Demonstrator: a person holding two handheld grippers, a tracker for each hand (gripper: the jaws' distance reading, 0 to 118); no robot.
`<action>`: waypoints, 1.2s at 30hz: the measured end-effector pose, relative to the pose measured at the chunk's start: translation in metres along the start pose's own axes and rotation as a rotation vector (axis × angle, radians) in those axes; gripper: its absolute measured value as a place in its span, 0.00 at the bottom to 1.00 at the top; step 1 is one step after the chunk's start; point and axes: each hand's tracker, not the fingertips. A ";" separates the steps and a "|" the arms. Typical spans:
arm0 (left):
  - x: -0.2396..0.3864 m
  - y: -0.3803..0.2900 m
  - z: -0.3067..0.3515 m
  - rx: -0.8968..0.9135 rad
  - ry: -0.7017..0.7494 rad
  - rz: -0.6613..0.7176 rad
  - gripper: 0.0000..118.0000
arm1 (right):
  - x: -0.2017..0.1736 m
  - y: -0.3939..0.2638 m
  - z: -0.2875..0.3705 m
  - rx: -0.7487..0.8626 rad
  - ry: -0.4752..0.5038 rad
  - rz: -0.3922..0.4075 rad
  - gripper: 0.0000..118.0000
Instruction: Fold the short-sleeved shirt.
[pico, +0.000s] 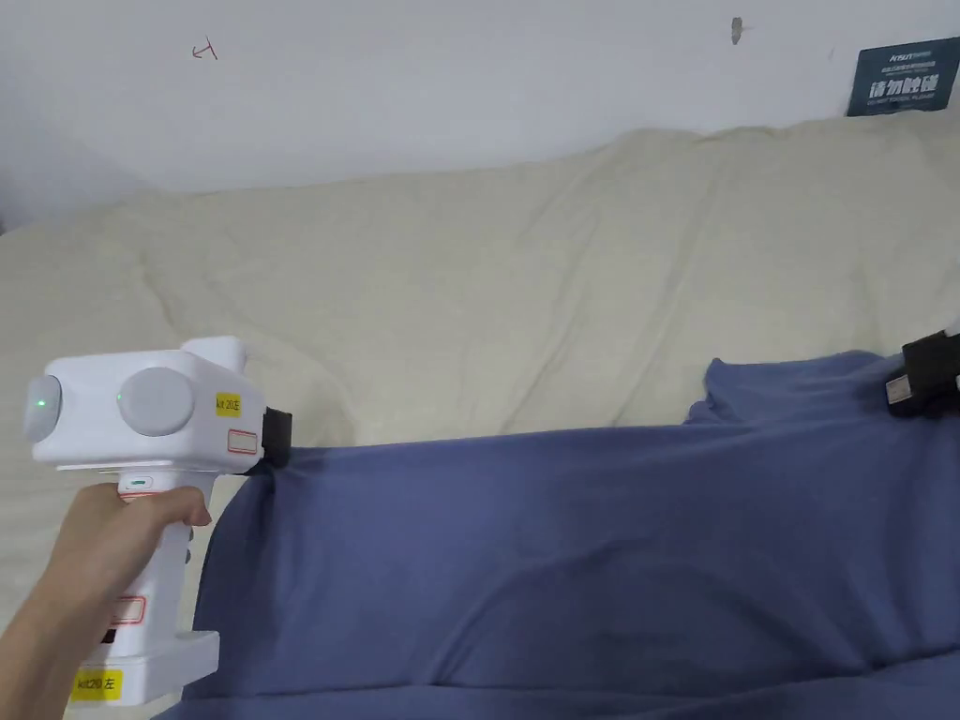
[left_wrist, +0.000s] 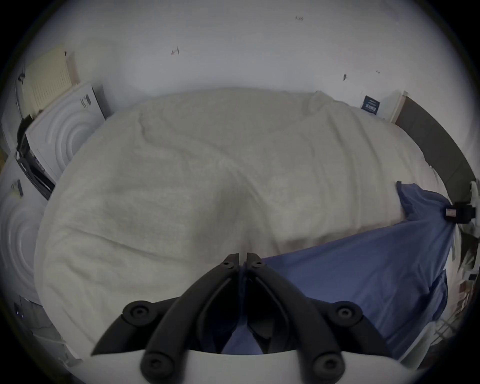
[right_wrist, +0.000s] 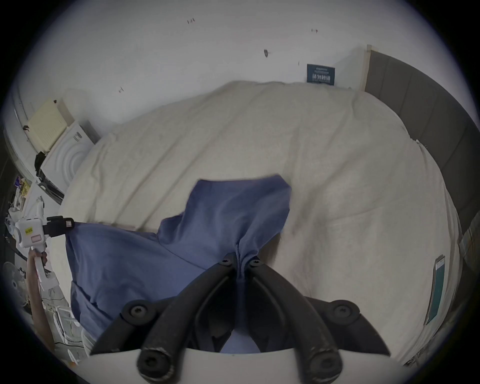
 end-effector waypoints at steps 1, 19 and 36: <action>-0.003 -0.002 0.011 0.013 -0.008 -0.007 0.04 | 0.001 -0.001 0.002 0.009 0.005 0.000 0.03; -0.010 -0.232 0.114 -0.027 -0.003 0.018 0.04 | 0.014 -0.228 0.107 -0.027 0.001 0.018 0.03; -0.054 -0.251 0.155 0.149 -0.141 0.307 0.38 | -0.040 -0.230 0.173 0.425 0.139 0.016 0.19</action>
